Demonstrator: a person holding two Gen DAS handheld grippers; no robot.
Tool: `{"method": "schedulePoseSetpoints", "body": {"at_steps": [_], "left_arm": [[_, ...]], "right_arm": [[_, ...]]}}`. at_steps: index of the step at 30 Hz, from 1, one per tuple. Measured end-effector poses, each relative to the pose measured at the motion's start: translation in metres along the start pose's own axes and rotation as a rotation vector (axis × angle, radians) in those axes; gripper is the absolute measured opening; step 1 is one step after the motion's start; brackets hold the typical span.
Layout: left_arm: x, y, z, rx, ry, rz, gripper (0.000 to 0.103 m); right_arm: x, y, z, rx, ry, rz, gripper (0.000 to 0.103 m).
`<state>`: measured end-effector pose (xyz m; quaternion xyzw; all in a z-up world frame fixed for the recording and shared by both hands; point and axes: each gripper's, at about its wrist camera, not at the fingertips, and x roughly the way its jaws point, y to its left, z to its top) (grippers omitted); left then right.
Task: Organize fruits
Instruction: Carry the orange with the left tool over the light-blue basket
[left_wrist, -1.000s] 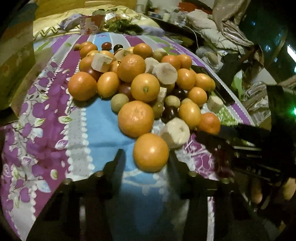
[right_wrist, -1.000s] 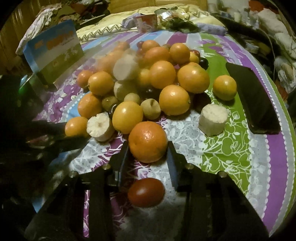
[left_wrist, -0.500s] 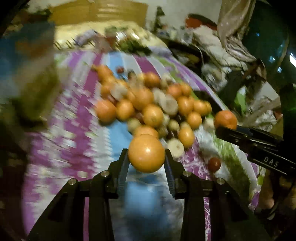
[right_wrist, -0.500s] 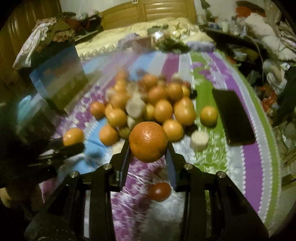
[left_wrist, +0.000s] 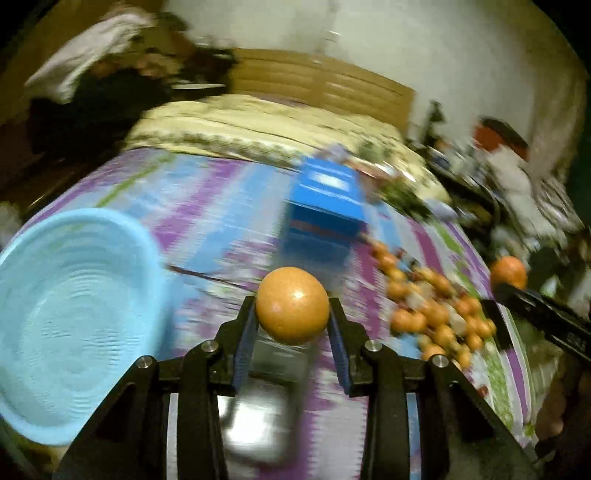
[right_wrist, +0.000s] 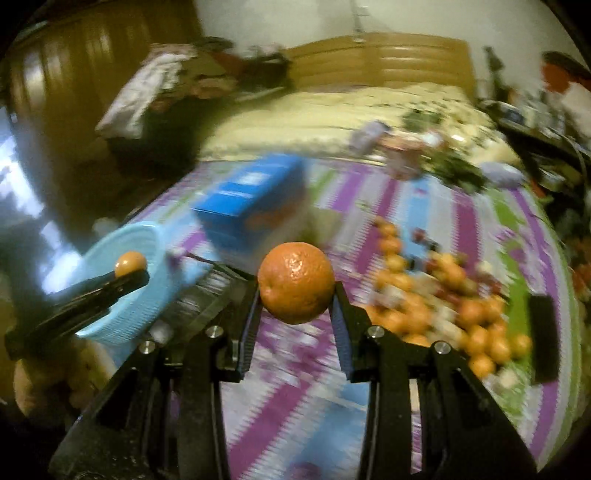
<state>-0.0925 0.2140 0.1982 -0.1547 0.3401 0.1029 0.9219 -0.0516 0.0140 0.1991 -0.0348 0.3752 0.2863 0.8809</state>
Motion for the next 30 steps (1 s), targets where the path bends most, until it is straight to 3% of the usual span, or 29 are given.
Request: {"method": "schedulePoseSetpoints", "body": {"at_steps": [7,14,20,30], "left_arm": [[-0.026,0.098,0.023,-0.143,-0.029,0.124,0.038],[-0.039,0.18,0.028,-0.25,0.016,0.192,0.038],[-0.037,0.224,0.022,-0.3,0.064,0.207,0.038],[-0.019,0.279,0.007,-0.37,0.141,0.229,0.038]], "right_arm": [[0.042,0.085,0.039,-0.081,0.05,0.142,0.037],[0.09,0.158,0.057,-0.143,0.156,0.238,0.037],[0.132,0.212,0.058,-0.192,0.27,0.289,0.037],[0.187,0.245,0.053,-0.239,0.427,0.283,0.037]]}}
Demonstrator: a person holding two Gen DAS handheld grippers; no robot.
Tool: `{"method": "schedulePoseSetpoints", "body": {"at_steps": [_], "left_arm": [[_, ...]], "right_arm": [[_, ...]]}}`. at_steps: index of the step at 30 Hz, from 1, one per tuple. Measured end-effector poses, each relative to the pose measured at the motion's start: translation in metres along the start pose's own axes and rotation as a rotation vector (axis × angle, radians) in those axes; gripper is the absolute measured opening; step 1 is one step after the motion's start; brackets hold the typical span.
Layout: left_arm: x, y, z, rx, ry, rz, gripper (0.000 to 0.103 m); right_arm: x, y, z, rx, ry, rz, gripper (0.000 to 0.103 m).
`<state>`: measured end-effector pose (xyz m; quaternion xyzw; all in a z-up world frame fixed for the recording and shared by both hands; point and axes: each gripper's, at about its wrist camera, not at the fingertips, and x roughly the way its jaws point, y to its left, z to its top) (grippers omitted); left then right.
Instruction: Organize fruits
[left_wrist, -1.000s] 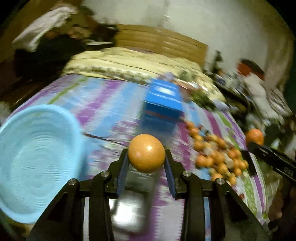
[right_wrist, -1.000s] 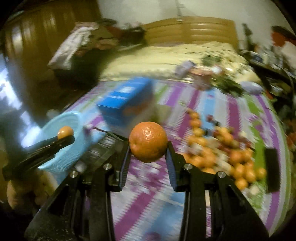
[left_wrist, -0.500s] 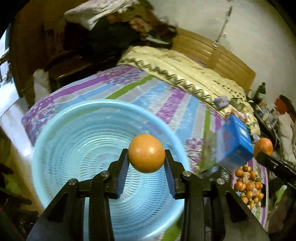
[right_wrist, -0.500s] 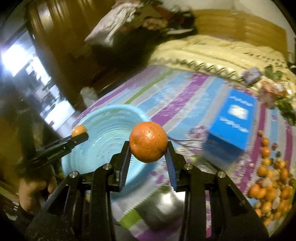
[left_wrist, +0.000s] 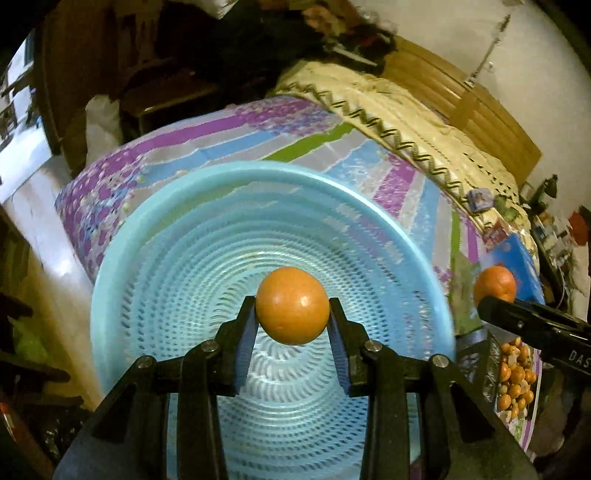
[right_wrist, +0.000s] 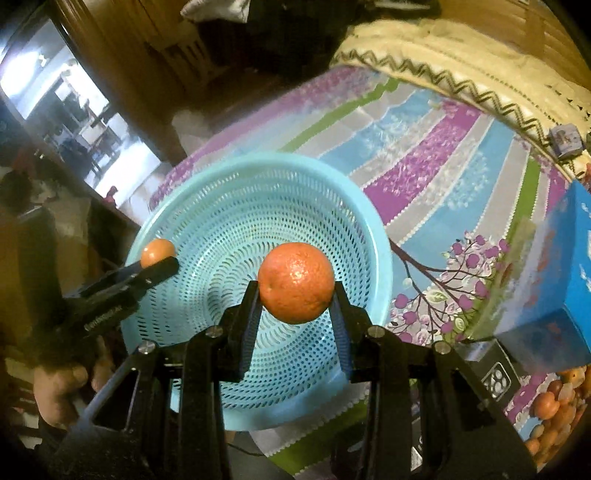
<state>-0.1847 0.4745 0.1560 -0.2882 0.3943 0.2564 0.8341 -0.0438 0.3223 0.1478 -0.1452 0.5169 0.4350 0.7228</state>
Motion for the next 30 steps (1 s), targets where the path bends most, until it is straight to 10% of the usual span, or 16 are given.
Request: {"method": "schedulePoseSetpoints", "body": {"at_steps": [28,30], "left_arm": [[0.025,0.033,0.004,-0.055,0.049,0.025,0.038],[0.026,0.033,0.004,-0.057,0.053,0.024,0.038]], "right_arm": [[0.031,0.002,0.004,-0.007,0.091,0.006,0.04],[0.031,0.004,0.004,-0.02,0.084,0.0,0.064]]}}
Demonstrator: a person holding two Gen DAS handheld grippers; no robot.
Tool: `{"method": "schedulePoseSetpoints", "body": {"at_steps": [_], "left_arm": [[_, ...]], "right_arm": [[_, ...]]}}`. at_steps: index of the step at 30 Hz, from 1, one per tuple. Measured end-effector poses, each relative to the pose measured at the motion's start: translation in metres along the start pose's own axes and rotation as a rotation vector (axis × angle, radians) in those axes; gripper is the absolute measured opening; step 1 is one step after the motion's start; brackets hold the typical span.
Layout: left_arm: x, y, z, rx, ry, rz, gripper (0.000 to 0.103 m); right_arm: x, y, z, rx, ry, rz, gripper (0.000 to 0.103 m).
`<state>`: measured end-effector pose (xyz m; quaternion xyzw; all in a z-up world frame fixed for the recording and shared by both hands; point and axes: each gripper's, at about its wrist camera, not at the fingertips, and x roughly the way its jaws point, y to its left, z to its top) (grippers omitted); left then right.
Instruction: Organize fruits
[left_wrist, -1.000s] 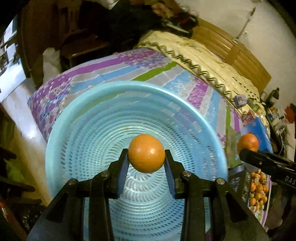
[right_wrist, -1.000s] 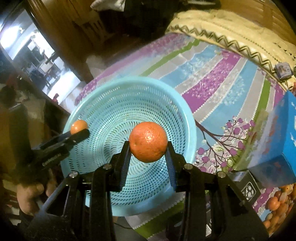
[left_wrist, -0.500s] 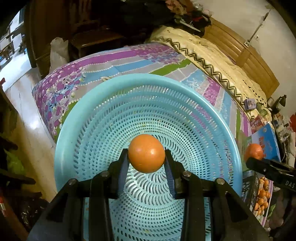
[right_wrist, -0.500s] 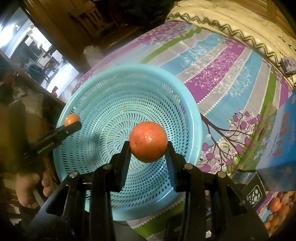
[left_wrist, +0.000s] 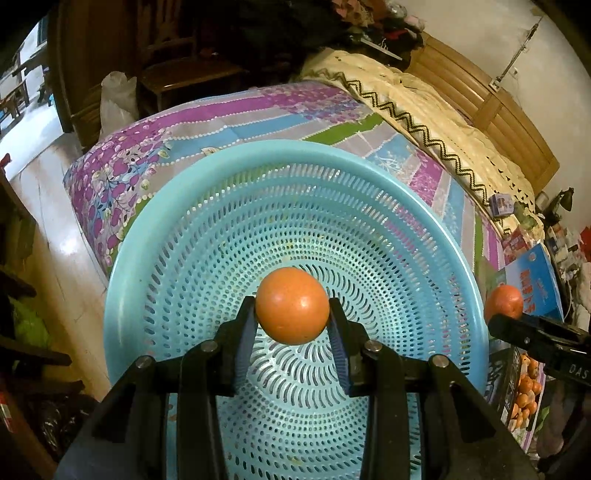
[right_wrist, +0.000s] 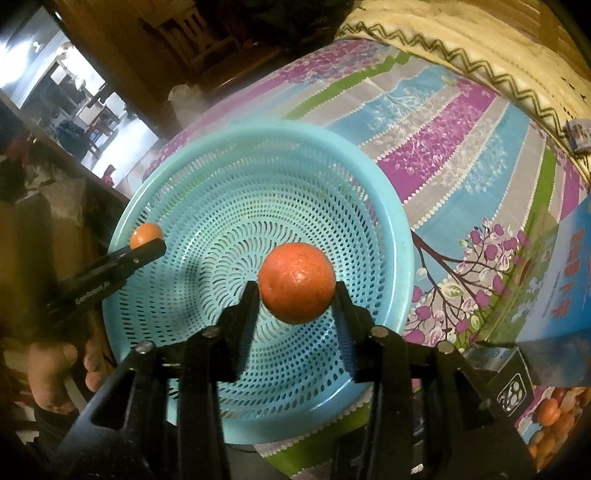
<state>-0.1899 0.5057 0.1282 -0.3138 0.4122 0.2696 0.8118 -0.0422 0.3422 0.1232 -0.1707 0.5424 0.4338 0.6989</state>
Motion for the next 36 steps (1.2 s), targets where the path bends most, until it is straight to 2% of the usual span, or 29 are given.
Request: {"method": "schedulePoseSetpoints", "body": {"at_steps": [2,4,8,10,12,15,19,21,23,28,31,34,36], "left_arm": [[0.001,0.001,-0.001,-0.009,0.006,0.0,0.042],[0.001,0.002,-0.001,-0.016,0.0,-0.001,0.049],[-0.004,0.005,-0.002,-0.038,-0.033,-0.01,0.049],[-0.015,0.014,-0.003,-0.074,-0.103,-0.025,0.049],[-0.026,0.03,-0.007,-0.139,-0.169,-0.021,0.049],[-0.037,0.057,-0.014,-0.219,-0.223,0.01,0.049],[-0.048,0.086,-0.02,-0.315,-0.277,0.046,0.049],[-0.05,0.093,-0.022,-0.337,-0.29,0.04,0.049],[-0.051,0.095,-0.023,-0.342,-0.299,0.041,0.049],[-0.055,0.097,-0.025,-0.369,-0.336,0.03,0.049],[-0.056,0.097,-0.025,-0.377,-0.343,0.026,0.049],[-0.057,0.098,-0.024,-0.381,-0.331,0.021,0.049],[-0.059,0.1,-0.025,-0.391,-0.332,0.018,0.049]], "right_arm": [[-0.005,0.002,0.0,0.001,-0.032,-0.017,0.083],[-0.01,0.002,0.002,0.007,-0.062,-0.029,0.082],[-0.021,0.01,0.002,-0.017,-0.162,-0.103,0.082],[-0.022,0.026,-0.008,-0.039,-0.243,-0.083,0.082],[-0.014,0.052,-0.023,-0.114,-0.308,-0.046,0.082],[0.003,0.082,-0.036,-0.203,-0.361,-0.016,0.082],[0.019,0.102,-0.032,-0.284,-0.385,-0.031,0.082],[0.024,0.097,-0.024,-0.258,-0.341,-0.036,0.082],[0.025,0.087,-0.023,-0.205,-0.289,-0.043,0.082],[0.035,0.075,-0.039,-0.176,-0.266,-0.063,0.082],[0.036,0.08,-0.035,-0.207,-0.336,0.009,0.082],[0.048,0.08,-0.035,-0.236,-0.327,0.0,0.083],[0.05,0.073,-0.04,-0.218,-0.292,-0.05,0.081]]}}
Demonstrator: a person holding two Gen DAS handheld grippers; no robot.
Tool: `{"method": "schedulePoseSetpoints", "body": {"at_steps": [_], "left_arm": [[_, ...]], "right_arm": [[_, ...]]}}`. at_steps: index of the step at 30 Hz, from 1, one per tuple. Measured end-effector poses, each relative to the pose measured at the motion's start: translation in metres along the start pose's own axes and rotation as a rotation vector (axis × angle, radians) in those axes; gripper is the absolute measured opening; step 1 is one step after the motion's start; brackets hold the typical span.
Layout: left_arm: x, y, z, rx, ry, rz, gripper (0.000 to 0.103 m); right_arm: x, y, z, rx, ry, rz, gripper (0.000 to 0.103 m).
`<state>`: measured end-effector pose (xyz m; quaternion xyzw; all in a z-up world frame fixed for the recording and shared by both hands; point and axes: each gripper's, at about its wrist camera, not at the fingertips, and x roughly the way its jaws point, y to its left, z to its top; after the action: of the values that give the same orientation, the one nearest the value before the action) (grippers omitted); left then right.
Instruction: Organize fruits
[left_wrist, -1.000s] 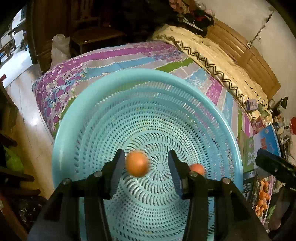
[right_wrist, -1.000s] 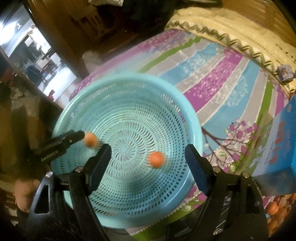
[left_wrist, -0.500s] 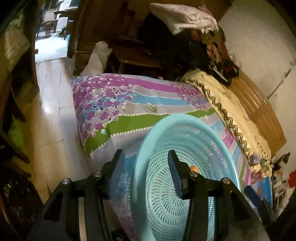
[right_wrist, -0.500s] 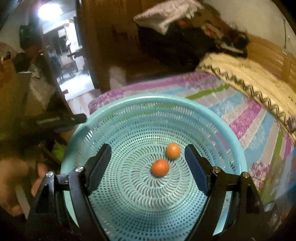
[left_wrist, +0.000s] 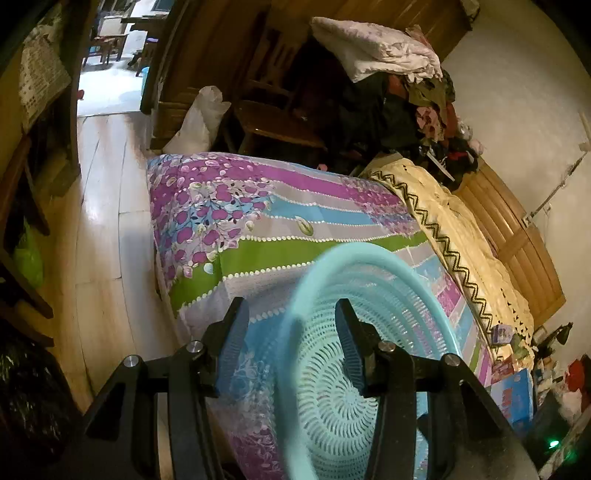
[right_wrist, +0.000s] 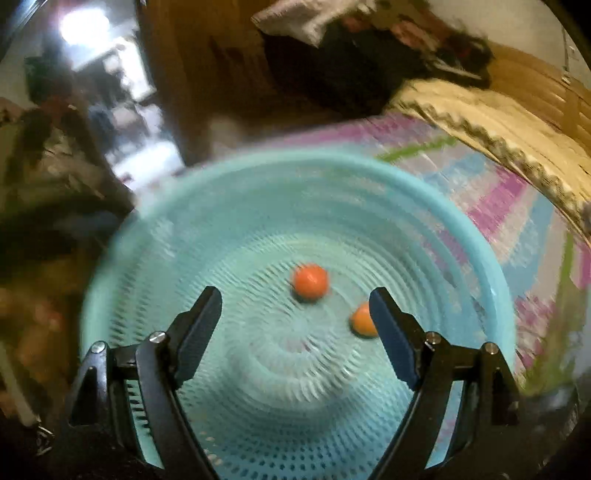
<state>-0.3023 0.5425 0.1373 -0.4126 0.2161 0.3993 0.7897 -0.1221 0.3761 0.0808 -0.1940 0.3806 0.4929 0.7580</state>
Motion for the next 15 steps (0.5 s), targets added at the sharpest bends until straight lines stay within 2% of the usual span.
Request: {"method": "schedulePoseSetpoints", "body": {"at_steps": [2,8,10,12,14,15], "left_arm": [[-0.002,0.0,0.002,-0.006,-0.007,-0.001,0.05],[-0.014,-0.022,0.001,0.024,-0.018,-0.05,0.05],[-0.02,-0.031,0.0,0.039,-0.02,-0.062,0.05],[-0.026,-0.037,-0.001,0.048,-0.024,-0.065,0.052],[-0.034,-0.046,-0.002,0.065,-0.036,-0.064,0.053],[-0.04,-0.052,-0.004,0.082,-0.042,-0.064,0.054]], "right_arm": [[-0.011,-0.008,-0.008,0.025,0.01,-0.031,0.082],[-0.047,-0.02,-0.029,0.065,-0.009,-0.033,0.083],[-0.056,-0.02,-0.032,0.072,-0.033,-0.043,0.083],[-0.055,-0.021,-0.032,0.084,-0.025,-0.041,0.09],[-0.061,-0.02,-0.03,0.07,-0.033,-0.024,0.09],[-0.071,-0.02,-0.028,0.055,-0.052,-0.046,0.09]]}}
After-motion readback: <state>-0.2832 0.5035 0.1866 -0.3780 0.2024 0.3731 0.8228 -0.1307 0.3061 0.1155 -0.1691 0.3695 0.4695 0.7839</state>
